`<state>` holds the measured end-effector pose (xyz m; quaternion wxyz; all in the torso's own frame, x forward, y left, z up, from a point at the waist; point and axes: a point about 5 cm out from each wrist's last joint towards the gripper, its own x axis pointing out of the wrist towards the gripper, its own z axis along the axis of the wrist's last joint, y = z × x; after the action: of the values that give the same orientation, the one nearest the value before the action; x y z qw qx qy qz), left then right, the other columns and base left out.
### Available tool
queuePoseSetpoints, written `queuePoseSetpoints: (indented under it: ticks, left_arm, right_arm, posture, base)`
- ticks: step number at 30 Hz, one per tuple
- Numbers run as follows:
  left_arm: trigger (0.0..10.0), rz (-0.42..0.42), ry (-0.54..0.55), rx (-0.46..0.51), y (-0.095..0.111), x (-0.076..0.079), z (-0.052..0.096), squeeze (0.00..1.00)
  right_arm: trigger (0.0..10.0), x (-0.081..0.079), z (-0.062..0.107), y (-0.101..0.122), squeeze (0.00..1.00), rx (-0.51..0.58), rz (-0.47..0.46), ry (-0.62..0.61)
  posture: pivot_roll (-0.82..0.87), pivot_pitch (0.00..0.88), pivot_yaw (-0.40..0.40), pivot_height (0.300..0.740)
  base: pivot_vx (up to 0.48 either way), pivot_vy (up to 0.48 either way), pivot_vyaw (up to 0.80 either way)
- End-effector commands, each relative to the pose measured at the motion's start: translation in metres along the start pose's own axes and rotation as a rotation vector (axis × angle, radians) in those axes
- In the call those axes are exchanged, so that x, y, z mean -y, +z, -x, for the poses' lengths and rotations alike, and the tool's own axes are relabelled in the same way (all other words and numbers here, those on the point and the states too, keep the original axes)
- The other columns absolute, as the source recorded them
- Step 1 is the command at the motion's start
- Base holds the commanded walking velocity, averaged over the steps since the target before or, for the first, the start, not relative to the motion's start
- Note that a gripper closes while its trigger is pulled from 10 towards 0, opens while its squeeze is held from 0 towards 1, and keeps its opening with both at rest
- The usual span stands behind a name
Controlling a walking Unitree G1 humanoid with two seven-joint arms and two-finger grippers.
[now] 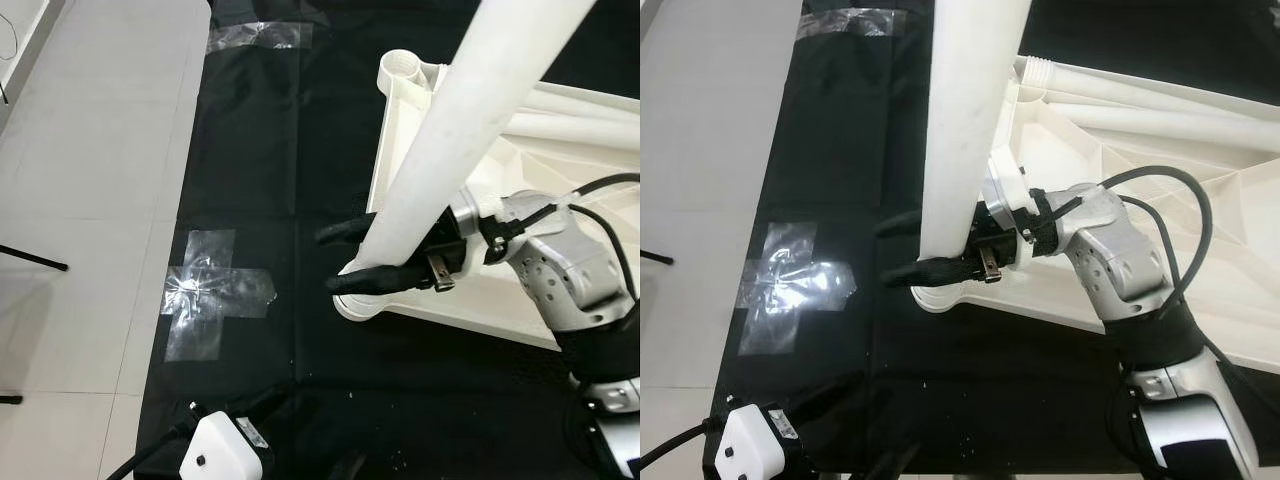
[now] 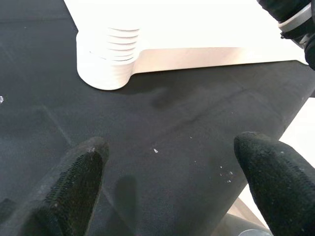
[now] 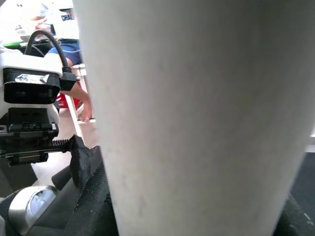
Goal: Building children table
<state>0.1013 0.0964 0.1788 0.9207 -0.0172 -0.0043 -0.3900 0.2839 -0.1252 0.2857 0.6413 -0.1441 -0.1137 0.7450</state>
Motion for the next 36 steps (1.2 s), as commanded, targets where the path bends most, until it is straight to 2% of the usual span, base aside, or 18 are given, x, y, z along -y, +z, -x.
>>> queuePoseSetpoints:
  ticks: [1, 10, 13, 14, 15, 16, 18, 19, 21, 22, 24, 25, 27, 28, 33, 36]
  left_arm:
    - [10.0, 0.028, -0.005, -0.022, -0.006, 0.003, 0.001, 0.00]
    - [10.0, 0.028, -0.006, -0.021, -0.006, 0.002, 0.000, 0.00]
    - [10.0, 0.027, -0.005, -0.021, -0.007, 0.002, 0.000, 0.00]
    - [10.0, 0.027, -0.005, -0.021, -0.007, 0.002, 0.000, 0.00]
    - [10.0, 0.026, -0.004, -0.021, -0.007, 0.002, 0.000, 0.00]
    - [10.0, 0.026, -0.004, -0.021, -0.007, 0.002, 0.000, 0.00]
    - [10.0, 0.025, -0.002, -0.019, -0.007, 0.001, 0.000, 0.00]
    - [10.0, 0.025, -0.002, -0.019, -0.007, 0.001, 0.000, 0.00]
    - [10.0, 0.023, -0.003, -0.017, -0.007, -0.001, -0.001, 0.00]
    - [10.0, 0.023, -0.003, -0.017, -0.007, -0.001, -0.001, 0.00]
    - [10.0, 0.020, -0.008, -0.015, -0.008, -0.003, -0.003, 0.00]
    - [10.0, 0.020, -0.008, -0.015, -0.008, -0.003, -0.003, 0.00]
    - [10.0, 0.017, -0.012, -0.012, -0.010, -0.005, -0.005, 0.00]
    - [10.0, 0.013, -0.011, -0.009, -0.010, -0.007, -0.006, 0.00]
    - [10.0, 0.004, -0.007, -0.005, -0.012, -0.009, -0.008, 0.00]
    - [10.0, 0.000, -0.006, -0.005, -0.013, -0.011, -0.009, 0.00]
  right_arm:
    - [10.0, -0.010, -0.001, -0.026, 0.00, -0.058, -0.131, 0.005]
    - [10.0, -0.015, -0.005, -0.026, 0.00, -0.057, -0.123, -0.036]
    - [10.0, -0.018, -0.009, -0.026, 0.00, -0.084, -0.107, -0.139]
    - [10.0, -0.018, -0.009, -0.026, 0.00, -0.084, -0.107, -0.139]
    - [10.0, -0.023, -0.014, -0.027, 0.00, -0.097, -0.104, -0.211]
    - [10.0, -0.023, -0.014, -0.027, 0.00, -0.097, -0.104, -0.211]
    - [10.0, -0.031, -0.020, -0.030, 0.00, -0.131, -0.100, -0.340]
    - [10.0, -0.031, -0.020, -0.030, 0.00, -0.131, -0.100, -0.340]
    - [10.0, -0.039, -0.022, -0.042, 0.00, -0.289, -0.053, -0.582]
    - [10.0, -0.039, -0.022, -0.042, 0.00, -0.289, -0.053, -0.582]
    - [10.0, -0.035, -0.014, -0.052, 0.00, -0.395, -0.087, -0.837]
    - [10.0, -0.035, -0.014, -0.052, 0.00, -0.395, -0.087, -0.837]
    - [10.0, -0.031, -0.008, -0.058, 0.00, -0.462, -0.098, -1.028]
    - [10.0, -0.029, -0.011, -0.058, 0.00, -0.455, -0.102, -1.094]
    - [10.0, -0.032, -0.020, -0.064, 0.00, -0.394, -0.190, -1.185]
    - [10.0, -0.035, -0.024, -0.067, 0.00, -0.315, -0.263, -1.271]
  posture:
    - [0.05, 0.440, -0.056, 0.740]
    - [0.04, 0.439, -0.056, 0.740]
    - [0.04, 0.436, -0.062, 0.740]
    - [0.04, 0.436, -0.062, 0.740]
    - [0.04, 0.436, -0.062, 0.740]
    - [0.04, 0.436, -0.062, 0.740]
    - [0.03, 0.433, -0.065, 0.740]
    - [0.03, 0.433, -0.065, 0.740]
    - [0.03, 0.433, -0.061, 0.740]
    - [0.03, 0.433, -0.061, 0.740]
    - [0.01, 0.423, -0.054, 0.740]
    - [0.01, 0.423, -0.054, 0.740]
    - [0.01, 0.410, -0.052, 0.740]
    - [0.01, 0.401, -0.054, 0.740]
    - [0.02, 0.391, -0.055, 0.740]
    - [0.02, 0.381, -0.049, 0.740]
  base:
    - [0.000, 0.000, 0.00]
    - [0.000, 0.000, 0.00]
    - [0.000, 0.000, 0.00]
    - [0.000, 0.000, 0.00]
    - [0.000, 0.000, 0.00]
    - [0.000, 0.000, 0.00]
    - [0.000, 0.000, 0.00]
    - [0.000, 0.000, 0.00]
    - [0.000, 0.000, 0.00]
    - [0.000, 0.000, 0.00]
    - [0.000, 0.000, 0.00]
    - [0.000, 0.000, 0.00]
    - [0.000, 0.000, 0.00]
    - [0.000, 0.000, 0.00]
    - [0.000, 0.000, 0.00]
    - [0.000, 0.000, 0.00]
